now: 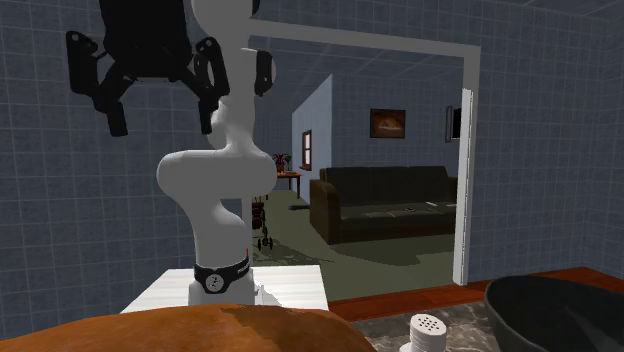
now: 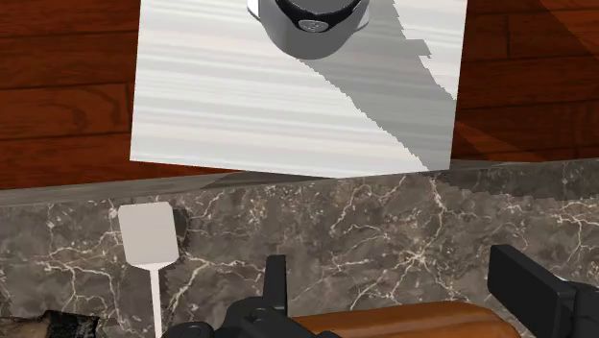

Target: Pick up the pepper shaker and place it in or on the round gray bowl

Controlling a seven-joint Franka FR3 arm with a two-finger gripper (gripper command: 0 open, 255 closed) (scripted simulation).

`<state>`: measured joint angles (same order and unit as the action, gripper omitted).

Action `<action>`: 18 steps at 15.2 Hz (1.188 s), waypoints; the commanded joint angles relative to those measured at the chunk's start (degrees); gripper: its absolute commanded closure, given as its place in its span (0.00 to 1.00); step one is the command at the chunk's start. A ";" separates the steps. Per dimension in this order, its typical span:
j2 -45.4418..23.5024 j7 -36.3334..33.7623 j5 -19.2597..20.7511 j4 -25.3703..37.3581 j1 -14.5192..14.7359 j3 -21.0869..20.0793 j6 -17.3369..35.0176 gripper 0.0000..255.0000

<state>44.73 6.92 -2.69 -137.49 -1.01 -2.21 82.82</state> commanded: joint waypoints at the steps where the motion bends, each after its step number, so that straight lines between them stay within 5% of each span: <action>1: 0.00 0.00 0.00 0.00 0.00 0.00 0.00 0.00; 18: -23.65 -17.27 -8.17 2.14 5.85 -18.62 21.29 0.00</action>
<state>23.00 -9.33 -10.87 -135.87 4.67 -19.85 102.74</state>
